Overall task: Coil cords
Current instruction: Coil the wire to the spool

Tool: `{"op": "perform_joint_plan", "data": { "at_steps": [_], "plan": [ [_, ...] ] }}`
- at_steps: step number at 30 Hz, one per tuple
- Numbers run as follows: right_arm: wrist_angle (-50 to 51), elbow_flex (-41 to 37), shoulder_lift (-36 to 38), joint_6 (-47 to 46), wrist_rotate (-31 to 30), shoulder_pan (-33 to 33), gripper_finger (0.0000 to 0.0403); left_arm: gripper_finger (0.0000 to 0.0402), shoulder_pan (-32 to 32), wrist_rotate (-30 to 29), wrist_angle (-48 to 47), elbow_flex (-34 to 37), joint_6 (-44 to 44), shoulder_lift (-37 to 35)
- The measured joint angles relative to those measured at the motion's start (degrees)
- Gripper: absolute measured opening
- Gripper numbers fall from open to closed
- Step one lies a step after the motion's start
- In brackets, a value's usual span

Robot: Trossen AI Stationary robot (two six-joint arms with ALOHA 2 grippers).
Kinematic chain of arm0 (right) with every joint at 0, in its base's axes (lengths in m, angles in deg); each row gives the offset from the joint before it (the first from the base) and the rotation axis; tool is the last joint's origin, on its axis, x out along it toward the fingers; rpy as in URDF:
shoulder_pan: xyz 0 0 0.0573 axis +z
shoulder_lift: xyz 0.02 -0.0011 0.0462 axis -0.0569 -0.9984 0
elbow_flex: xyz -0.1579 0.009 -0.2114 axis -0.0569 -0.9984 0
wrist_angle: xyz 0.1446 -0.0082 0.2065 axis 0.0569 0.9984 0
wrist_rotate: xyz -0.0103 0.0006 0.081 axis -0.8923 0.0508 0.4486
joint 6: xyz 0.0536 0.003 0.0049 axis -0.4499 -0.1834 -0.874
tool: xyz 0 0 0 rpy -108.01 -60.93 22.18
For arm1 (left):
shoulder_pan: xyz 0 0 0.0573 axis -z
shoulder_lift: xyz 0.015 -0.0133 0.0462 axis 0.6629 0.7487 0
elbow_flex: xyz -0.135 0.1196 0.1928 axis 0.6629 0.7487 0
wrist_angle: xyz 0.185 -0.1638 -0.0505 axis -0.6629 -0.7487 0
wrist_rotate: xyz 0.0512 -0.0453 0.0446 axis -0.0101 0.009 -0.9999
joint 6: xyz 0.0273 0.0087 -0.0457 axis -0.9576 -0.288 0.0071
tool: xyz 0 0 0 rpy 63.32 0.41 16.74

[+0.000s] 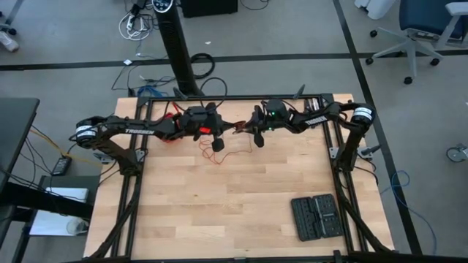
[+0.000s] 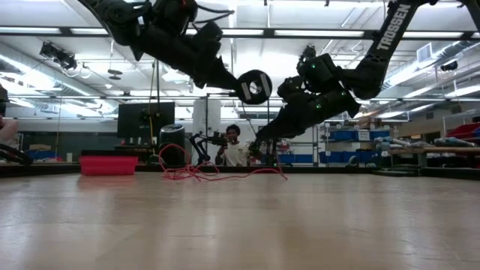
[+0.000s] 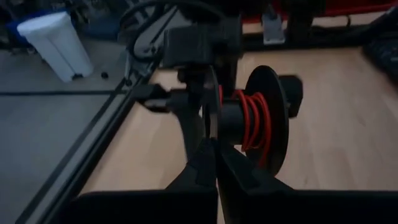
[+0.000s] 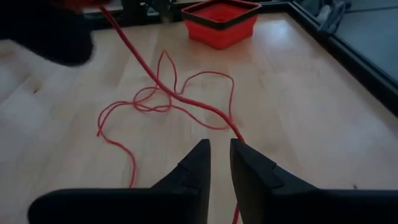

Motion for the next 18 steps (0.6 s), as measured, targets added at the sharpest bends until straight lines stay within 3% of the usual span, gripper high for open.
{"op": "perform_joint_plan", "data": {
  "at_steps": [11,18],
  "plan": [
    [1.53,0.0,0.04,5.29,-3.29,1.57,0.0071,0.0001,0.43,0.0,2.49,0.02,-0.03,0.02],
    [11.63,0.0,5.66,12.88,-5.63,1.83,0.0073,0.0001,0.43,-1.18,1.94,0.02,1.37,0.0]
  ]
}}
